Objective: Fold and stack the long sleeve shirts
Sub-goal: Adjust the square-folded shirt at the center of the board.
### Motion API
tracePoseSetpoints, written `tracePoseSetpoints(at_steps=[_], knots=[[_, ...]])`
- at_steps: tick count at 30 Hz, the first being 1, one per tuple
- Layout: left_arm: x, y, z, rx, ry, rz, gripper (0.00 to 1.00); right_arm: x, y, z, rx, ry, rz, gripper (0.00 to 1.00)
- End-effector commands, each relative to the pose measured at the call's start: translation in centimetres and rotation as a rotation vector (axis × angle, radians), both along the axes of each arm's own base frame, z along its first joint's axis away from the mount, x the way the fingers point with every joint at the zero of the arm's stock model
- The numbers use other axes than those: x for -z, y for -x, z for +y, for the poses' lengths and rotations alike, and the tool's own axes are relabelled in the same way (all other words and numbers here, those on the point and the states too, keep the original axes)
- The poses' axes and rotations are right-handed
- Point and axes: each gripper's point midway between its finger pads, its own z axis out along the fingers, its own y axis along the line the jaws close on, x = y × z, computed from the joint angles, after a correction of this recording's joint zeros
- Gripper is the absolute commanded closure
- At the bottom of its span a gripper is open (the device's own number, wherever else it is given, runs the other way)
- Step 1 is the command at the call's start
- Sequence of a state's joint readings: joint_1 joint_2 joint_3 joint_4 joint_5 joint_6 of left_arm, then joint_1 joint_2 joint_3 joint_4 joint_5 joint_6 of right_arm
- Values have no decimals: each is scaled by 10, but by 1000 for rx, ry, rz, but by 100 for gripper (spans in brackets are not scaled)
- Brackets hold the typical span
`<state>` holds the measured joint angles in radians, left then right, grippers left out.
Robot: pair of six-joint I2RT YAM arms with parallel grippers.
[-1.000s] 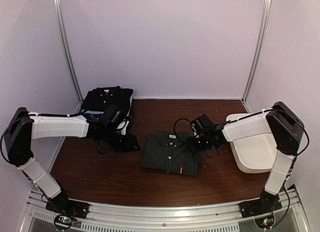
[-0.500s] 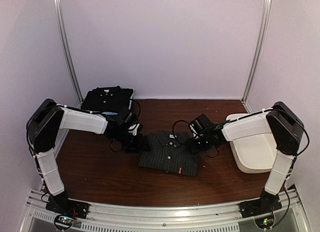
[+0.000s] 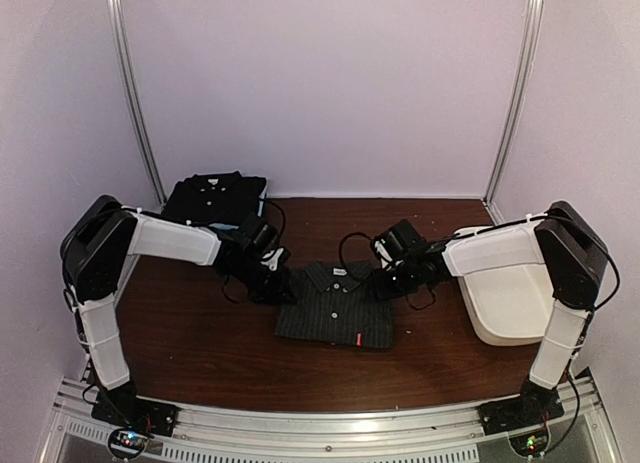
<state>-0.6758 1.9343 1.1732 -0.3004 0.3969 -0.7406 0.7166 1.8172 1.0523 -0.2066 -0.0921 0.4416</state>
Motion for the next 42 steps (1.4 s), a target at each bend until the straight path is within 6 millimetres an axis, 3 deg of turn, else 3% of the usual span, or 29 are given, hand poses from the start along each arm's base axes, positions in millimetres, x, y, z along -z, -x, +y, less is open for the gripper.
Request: tracePoseSetpoints(at_steps=[1, 6, 8, 12, 13, 14, 16, 18, 21, 24, 27, 32, 36, 39, 42], knots=[[-66, -5, 3, -23, 50, -107, 100, -54, -2, 24, -50, -92, -59, 100], [-97, 16, 19, -52, 50, -133, 100, -86, 8, 31, -81, -129, -86, 100], [-96, 24, 27, -68, 48, -125, 100, -86, 11, 29, -84, -131, -84, 100], [-67, 32, 36, -83, 2, -76, 100, -70, 4, 22, -78, -104, -68, 100], [-59, 30, 37, -86, -14, -75, 95, -65, -2, 21, -76, -103, -70, 100], [-50, 25, 42, -95, -48, -80, 80, -54, -7, 15, -65, -88, -65, 100], [-30, 15, 58, -122, -112, -65, 63, -32, -17, 1, -42, -37, -21, 91], [-23, 7, 68, -138, -130, -67, 51, -26, -25, -10, -17, -13, -20, 78], [-35, -2, 75, -149, -130, -111, 46, -37, -26, -13, -8, -12, -40, 54], [-53, -8, 73, -146, -112, -152, 47, -53, -27, -20, 29, -5, -71, 48], [-72, -5, 63, -122, -63, -177, 55, -71, -24, -23, 66, -14, -101, 47], [-94, -4, 32, -59, 29, -228, 66, -95, -12, 18, 10, -127, -149, 54], [-79, -19, 17, -35, 28, -222, 75, -86, -15, 43, -22, -198, -127, 65], [-64, -30, 4, -13, 33, -211, 80, -65, -25, 42, -5, -219, -91, 72], [-47, -42, -2, -1, 9, -203, 83, -39, -38, 22, 54, -217, -62, 75]])
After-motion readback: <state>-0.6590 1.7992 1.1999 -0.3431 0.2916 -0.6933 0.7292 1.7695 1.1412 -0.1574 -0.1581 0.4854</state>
